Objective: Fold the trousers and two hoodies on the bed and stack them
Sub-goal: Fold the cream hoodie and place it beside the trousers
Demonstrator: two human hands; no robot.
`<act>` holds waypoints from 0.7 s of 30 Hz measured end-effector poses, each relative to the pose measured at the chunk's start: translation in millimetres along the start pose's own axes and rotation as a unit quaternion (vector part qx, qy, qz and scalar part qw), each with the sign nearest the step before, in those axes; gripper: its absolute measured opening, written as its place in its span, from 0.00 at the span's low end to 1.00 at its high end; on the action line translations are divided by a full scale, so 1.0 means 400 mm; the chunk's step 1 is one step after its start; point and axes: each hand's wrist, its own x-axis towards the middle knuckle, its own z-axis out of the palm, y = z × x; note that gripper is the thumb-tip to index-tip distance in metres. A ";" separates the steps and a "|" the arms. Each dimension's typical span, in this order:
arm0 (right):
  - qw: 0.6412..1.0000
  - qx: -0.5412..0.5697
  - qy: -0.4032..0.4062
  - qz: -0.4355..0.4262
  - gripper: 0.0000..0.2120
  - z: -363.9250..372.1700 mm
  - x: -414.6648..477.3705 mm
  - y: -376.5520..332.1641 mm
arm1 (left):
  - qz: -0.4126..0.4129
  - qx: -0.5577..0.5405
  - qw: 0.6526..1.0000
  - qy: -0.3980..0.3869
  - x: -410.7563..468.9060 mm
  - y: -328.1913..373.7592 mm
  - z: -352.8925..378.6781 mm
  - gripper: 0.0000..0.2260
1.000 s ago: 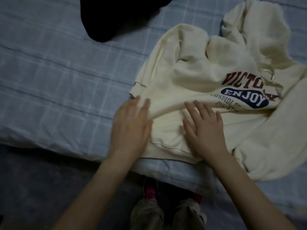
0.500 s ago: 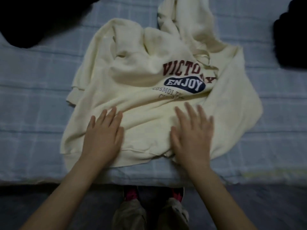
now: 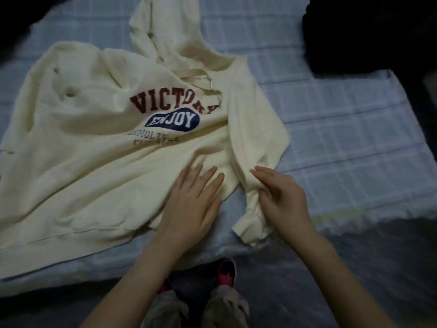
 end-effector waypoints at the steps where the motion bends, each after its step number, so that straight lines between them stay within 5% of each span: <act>1: 1.000 -0.015 -0.005 -0.007 0.27 -0.031 -0.005 0.025 | 0.000 0.002 1.000 -0.004 0.017 0.021 0.013 0.23; 6: 0.998 -0.051 0.009 -0.024 0.24 -0.202 0.018 0.167 | -0.023 0.031 0.999 -0.031 0.100 0.069 0.078 0.26; 11: 0.974 -0.184 0.058 0.118 0.20 -0.341 0.125 0.290 | -0.044 0.049 0.995 -0.070 0.134 0.048 0.130 0.24; 16: 0.986 -0.155 -0.044 -0.045 0.24 -0.143 0.101 0.159 | -0.050 0.038 0.997 -0.044 0.079 0.018 0.110 0.27; 21: 0.984 -0.059 -0.164 -0.038 0.24 0.055 0.017 0.064 | -0.032 0.108 0.993 -0.021 -0.049 -0.048 0.076 0.20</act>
